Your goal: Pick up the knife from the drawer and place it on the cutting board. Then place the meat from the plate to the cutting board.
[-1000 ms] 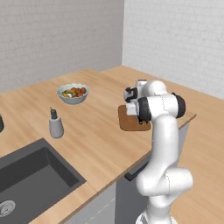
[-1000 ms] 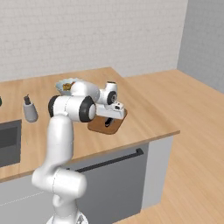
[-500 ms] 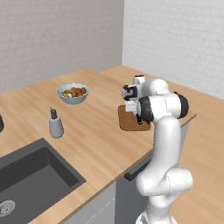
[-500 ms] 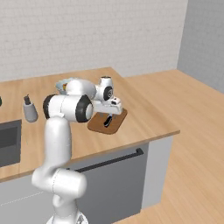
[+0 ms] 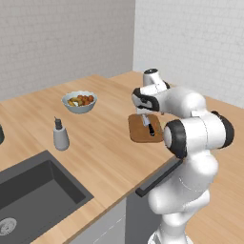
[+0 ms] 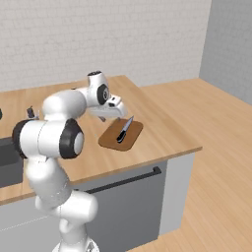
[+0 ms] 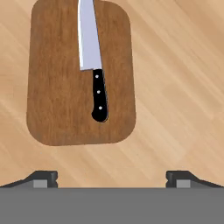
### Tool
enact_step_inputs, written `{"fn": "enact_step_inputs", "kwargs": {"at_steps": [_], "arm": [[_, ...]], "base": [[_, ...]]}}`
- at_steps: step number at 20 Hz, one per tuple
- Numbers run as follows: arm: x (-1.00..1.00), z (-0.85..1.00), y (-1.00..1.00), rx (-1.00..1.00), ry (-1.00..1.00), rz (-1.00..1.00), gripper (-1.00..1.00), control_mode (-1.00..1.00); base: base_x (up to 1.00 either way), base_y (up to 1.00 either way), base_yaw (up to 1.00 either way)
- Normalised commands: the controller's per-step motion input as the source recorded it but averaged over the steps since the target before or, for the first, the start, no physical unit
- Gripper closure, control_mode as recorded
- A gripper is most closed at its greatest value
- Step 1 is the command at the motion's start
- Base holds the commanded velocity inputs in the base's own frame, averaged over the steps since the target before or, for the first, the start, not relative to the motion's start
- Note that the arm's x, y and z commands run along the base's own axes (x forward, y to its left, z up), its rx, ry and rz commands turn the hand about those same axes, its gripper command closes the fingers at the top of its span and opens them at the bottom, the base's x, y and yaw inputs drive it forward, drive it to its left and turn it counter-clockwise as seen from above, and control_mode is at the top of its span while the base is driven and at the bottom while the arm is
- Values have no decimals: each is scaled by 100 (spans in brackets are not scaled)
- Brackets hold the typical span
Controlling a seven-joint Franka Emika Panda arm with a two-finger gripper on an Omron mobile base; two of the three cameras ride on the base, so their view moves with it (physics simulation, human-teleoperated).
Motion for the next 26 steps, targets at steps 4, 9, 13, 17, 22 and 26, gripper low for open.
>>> {"fn": "enact_step_inputs", "kwargs": {"at_steps": [4,9,13,17,22,26], "arm": [[-100,71,11,0,-30,0,-100,-100],[-98,51,3,1,-5,-7,-100,-100],[-100,64,0,10,17,-17,-100,-100],[-100,67,0,10,24,-14,-100,-100],[-100,10,0,9,11,-1,-100,-100],[-84,-59,1,3,-8,18,-100,-100]], "base": [[0,0,0],[0,0,0],[0,0,0],[0,0,0],[0,0,0],[0,0,0]]}}
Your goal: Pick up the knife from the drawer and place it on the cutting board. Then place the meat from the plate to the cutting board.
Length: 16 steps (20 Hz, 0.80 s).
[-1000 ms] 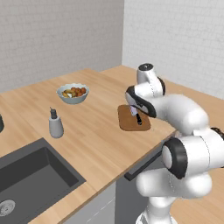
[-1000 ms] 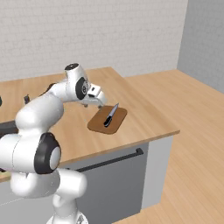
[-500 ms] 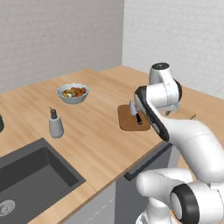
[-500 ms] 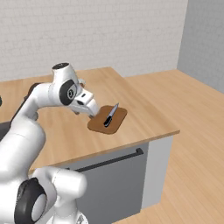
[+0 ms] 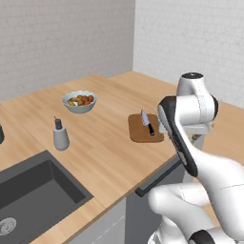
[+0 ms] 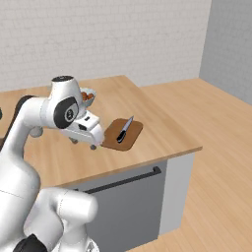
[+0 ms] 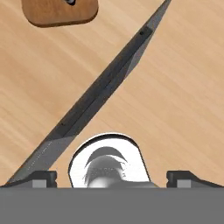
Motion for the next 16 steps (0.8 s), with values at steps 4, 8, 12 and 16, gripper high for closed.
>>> {"fn": "enact_step_inputs", "kwargs": {"at_steps": [4,8,12,16], "arm": [[-39,-71,0,2,-11,18,-100,-100],[-10,-38,6,0,-13,16,-100,-100],[0,-1,1,0,0,2,-100,-100],[0,0,0,0,0,0,-100,-100]], "base": [[0,0,0],[0,0,0],[0,0,0],[0,0,0]]}}
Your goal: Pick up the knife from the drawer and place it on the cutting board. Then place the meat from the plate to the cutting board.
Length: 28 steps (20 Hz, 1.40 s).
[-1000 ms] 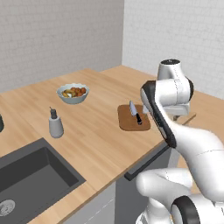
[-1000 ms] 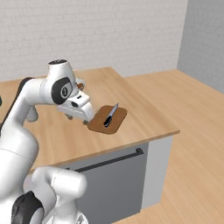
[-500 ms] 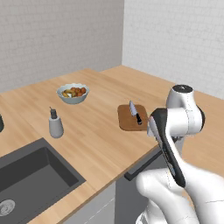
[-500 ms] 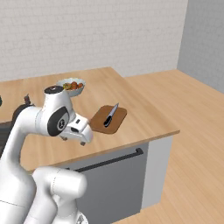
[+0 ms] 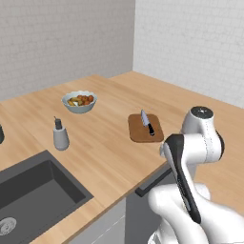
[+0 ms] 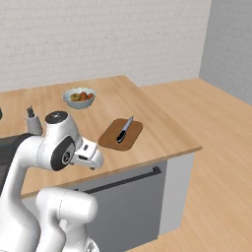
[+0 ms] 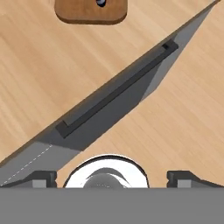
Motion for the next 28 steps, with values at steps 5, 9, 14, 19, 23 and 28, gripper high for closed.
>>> {"fn": "enact_step_inputs", "kwargs": {"at_steps": [5,9,14,19,23,28], "arm": [[-35,0,8,0,-13,11,-100,-100],[0,0,0,0,0,0,-100,100],[0,0,0,0,0,0,-100,100],[0,0,0,0,0,0,-100,100],[0,0,0,0,0,0,-100,100],[0,0,0,0,0,0,-100,100]], "base": [[0,0,0],[-88,29,47],[-100,39,59],[-88,52,60],[-78,39,63],[-33,19,83]]}}
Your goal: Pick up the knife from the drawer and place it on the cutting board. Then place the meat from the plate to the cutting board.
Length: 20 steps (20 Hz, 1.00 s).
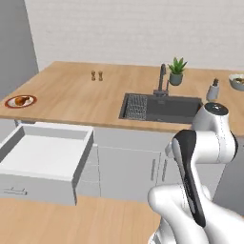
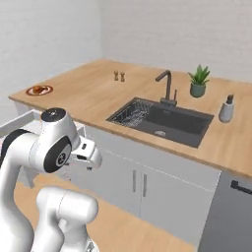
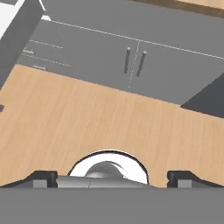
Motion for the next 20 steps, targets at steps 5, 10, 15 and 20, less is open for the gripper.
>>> {"fn": "enact_step_inputs", "kwargs": {"at_steps": [5,10,15,20], "arm": [[0,0,0,0,0,0,-100,100],[0,0,0,0,0,0,-100,100],[0,0,0,0,0,0,-100,100],[0,0,0,0,0,0,-100,100]], "base": [[-15,0,75],[1,0,28],[0,40,-5],[32,100,-28]]}}
